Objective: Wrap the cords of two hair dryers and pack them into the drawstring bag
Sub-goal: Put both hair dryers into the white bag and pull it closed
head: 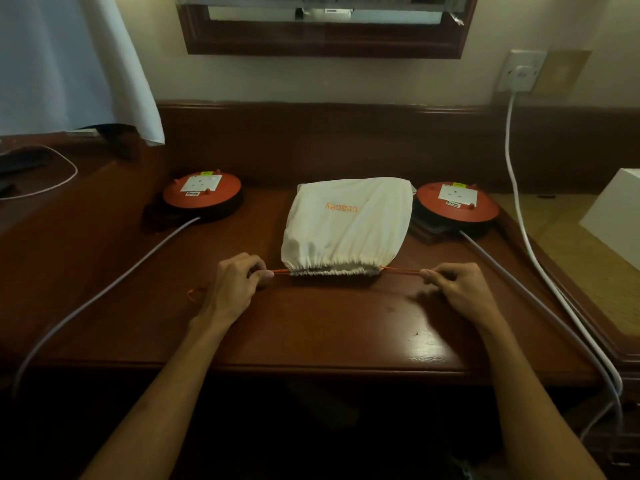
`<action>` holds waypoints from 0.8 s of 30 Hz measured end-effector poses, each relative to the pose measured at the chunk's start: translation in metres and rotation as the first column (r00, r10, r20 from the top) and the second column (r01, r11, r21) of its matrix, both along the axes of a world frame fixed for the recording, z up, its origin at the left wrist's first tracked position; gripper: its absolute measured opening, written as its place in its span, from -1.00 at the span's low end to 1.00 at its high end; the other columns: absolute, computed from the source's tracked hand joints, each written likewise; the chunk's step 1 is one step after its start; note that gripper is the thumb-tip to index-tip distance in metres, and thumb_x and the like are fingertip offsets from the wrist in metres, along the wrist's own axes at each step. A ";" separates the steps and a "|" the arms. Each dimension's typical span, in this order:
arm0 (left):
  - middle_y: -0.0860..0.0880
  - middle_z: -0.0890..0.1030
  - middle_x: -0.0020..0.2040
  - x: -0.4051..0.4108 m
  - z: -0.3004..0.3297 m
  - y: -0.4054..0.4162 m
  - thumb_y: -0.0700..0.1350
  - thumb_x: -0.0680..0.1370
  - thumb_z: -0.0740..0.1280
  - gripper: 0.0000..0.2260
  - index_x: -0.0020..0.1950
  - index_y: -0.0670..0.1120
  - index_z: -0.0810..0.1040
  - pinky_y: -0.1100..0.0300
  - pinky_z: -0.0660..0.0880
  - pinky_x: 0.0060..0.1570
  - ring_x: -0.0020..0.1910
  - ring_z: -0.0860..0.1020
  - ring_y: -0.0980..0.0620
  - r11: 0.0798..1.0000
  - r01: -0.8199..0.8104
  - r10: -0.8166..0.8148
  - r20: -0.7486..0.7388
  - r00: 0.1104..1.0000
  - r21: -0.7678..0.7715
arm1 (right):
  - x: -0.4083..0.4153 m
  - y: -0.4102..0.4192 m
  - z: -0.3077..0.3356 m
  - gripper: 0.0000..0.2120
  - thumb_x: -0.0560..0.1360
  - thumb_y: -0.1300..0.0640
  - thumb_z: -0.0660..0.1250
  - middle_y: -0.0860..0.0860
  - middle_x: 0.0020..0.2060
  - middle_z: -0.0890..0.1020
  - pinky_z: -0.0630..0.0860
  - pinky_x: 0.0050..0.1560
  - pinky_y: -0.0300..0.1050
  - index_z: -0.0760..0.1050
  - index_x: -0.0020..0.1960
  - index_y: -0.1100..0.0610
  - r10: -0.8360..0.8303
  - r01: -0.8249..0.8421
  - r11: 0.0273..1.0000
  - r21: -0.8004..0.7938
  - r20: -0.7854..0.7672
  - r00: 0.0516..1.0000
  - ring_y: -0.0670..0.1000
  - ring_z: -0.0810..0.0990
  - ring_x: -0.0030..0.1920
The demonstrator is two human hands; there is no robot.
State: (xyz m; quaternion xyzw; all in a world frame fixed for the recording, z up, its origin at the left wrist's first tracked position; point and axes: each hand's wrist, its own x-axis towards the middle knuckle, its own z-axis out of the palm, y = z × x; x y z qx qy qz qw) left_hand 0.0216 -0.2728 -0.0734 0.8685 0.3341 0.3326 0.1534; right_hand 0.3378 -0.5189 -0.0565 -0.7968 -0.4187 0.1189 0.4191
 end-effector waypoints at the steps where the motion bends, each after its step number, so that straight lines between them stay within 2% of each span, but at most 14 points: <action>1: 0.02 0.57 -0.24 -0.002 0.001 0.002 -0.15 0.45 0.55 -0.91 -0.16 -0.10 0.66 0.31 0.39 -0.31 -0.30 0.52 0.11 1.000 -0.006 0.006 -0.004 1.000 0.010 | 0.004 -0.002 0.000 -0.81 0.53 0.05 0.43 0.06 -0.28 0.69 0.50 -0.16 -0.10 0.69 -0.16 0.15 -0.014 0.014 1.000 -0.004 -0.007 1.000 0.07 0.64 -0.19; 4: 0.03 0.57 -0.23 -0.007 0.004 0.007 -0.15 0.46 0.54 -0.91 -0.15 -0.10 0.66 0.31 0.40 -0.29 -0.28 0.52 0.11 1.000 -0.024 0.025 -0.027 0.999 0.020 | 0.015 -0.009 -0.001 -0.81 0.53 0.05 0.42 0.07 -0.27 0.69 0.51 -0.13 -0.10 0.68 -0.14 0.17 -0.056 0.056 0.998 -0.004 -0.006 0.998 0.10 0.65 -0.16; 6: 0.04 0.58 -0.20 -0.008 0.005 0.008 -0.14 0.48 0.53 -0.92 -0.14 -0.08 0.66 0.25 0.47 -0.25 -0.24 0.54 0.11 0.999 -0.031 0.030 -0.045 0.999 -0.018 | 0.020 -0.010 -0.004 -0.80 0.53 0.03 0.41 0.07 -0.25 0.69 0.55 -0.06 0.01 0.68 -0.11 0.16 -0.083 0.084 0.995 -0.052 0.026 0.996 0.08 0.64 -0.15; 8: 0.05 0.63 -0.09 -0.005 0.007 0.006 -0.12 0.50 0.51 -0.93 -0.05 -0.01 0.67 0.14 0.53 -0.07 -0.08 0.58 0.08 0.989 -0.031 0.023 -0.056 0.998 -0.143 | 0.025 -0.007 -0.007 -0.79 0.52 0.01 0.42 0.11 -0.06 0.69 0.53 0.14 0.16 0.67 0.00 0.15 -0.110 0.135 0.972 -0.193 0.133 0.985 0.08 0.61 -0.01; 10: 0.07 0.64 0.09 0.001 0.013 0.002 -0.06 0.51 0.51 -0.80 0.12 0.06 0.66 0.07 0.42 0.17 0.16 0.51 0.09 0.969 0.001 -0.011 -0.039 0.999 -0.248 | 0.024 -0.002 -0.005 -0.67 0.51 -0.04 0.44 0.09 0.21 0.57 0.30 0.39 0.23 0.59 0.23 0.06 -0.112 0.218 0.914 -0.343 0.303 0.946 0.14 0.47 0.28; 11: 0.09 0.63 0.16 0.006 0.017 -0.003 -0.02 0.50 0.51 -0.73 0.19 0.08 0.64 0.06 0.36 0.23 0.24 0.45 0.11 0.962 0.029 -0.037 -0.022 0.999 -0.272 | 0.019 0.002 -0.002 -0.58 0.51 -0.07 0.44 0.07 0.30 0.51 0.19 0.44 0.21 0.53 0.33 0.00 -0.109 0.237 0.909 -0.343 0.354 0.929 0.15 0.39 0.37; 13: 0.10 0.62 0.19 0.022 0.025 -0.015 0.07 0.47 0.52 -0.62 0.27 0.08 0.60 0.08 0.33 0.23 0.26 0.43 0.13 0.944 0.080 -0.087 -0.007 0.996 -0.321 | 0.002 0.017 0.005 -0.52 0.52 -0.10 0.43 0.06 0.35 0.49 0.19 0.46 0.21 0.47 0.40 -0.03 -0.075 0.181 0.945 -0.274 0.358 0.931 0.13 0.38 0.41; 15: 0.10 0.65 0.12 0.041 0.025 -0.028 0.12 0.46 0.53 -0.60 0.23 0.04 0.59 0.12 0.40 0.14 0.17 0.51 0.14 0.928 0.092 -0.111 -0.031 0.993 -0.360 | -0.023 0.038 0.009 -0.58 0.52 -0.13 0.41 0.05 0.25 0.59 0.37 0.37 0.22 0.55 0.32 0.03 0.025 0.045 0.971 -0.233 0.286 0.958 0.11 0.51 0.29; 17: 0.08 0.66 0.03 0.056 0.016 -0.038 0.11 0.46 0.53 -0.69 0.09 0.05 0.53 0.11 0.51 0.01 0.04 0.58 0.10 0.942 0.043 -0.065 -0.055 0.996 -0.334 | -0.048 0.055 0.004 -0.67 0.53 -0.11 0.41 0.04 0.07 0.67 0.52 0.18 0.16 0.61 0.18 0.07 0.098 -0.036 0.973 -0.229 0.265 0.959 0.07 0.61 0.10; 20: 0.05 0.61 -0.17 0.063 0.005 -0.045 0.00 0.48 0.53 -0.71 -0.11 0.02 0.41 0.14 0.48 -0.24 -0.19 0.57 0.06 0.947 -0.007 0.011 0.011 1.000 -0.321 | -0.064 0.066 -0.005 -0.82 0.59 0.07 0.37 0.06 -0.14 0.64 0.57 -0.06 0.05 0.58 0.07 0.19 0.080 -0.051 0.988 -0.145 0.204 0.976 0.12 0.61 -0.09; 22: 0.04 0.61 -0.20 0.062 0.005 -0.044 -0.07 0.50 0.53 -0.76 -0.13 -0.05 0.46 0.24 0.41 -0.29 -0.23 0.54 0.09 0.950 0.017 0.004 0.066 0.998 -0.312 | -0.064 0.066 -0.005 -0.85 0.61 0.12 0.34 0.07 -0.20 0.64 0.56 -0.17 0.05 0.57 -0.02 0.22 0.045 -0.025 0.995 -0.094 0.219 0.975 0.09 0.59 -0.20; 24: 0.06 0.61 -0.21 0.059 0.010 -0.043 -0.12 0.49 0.53 -0.80 -0.16 -0.09 0.52 0.41 0.35 -0.29 -0.23 0.51 0.19 0.962 0.040 -0.016 0.092 0.996 -0.270 | -0.058 0.065 -0.004 -0.76 0.60 0.10 0.35 0.09 -0.24 0.62 0.53 -0.24 0.05 0.57 -0.15 0.23 0.011 0.005 0.999 -0.053 0.311 0.950 0.08 0.54 -0.26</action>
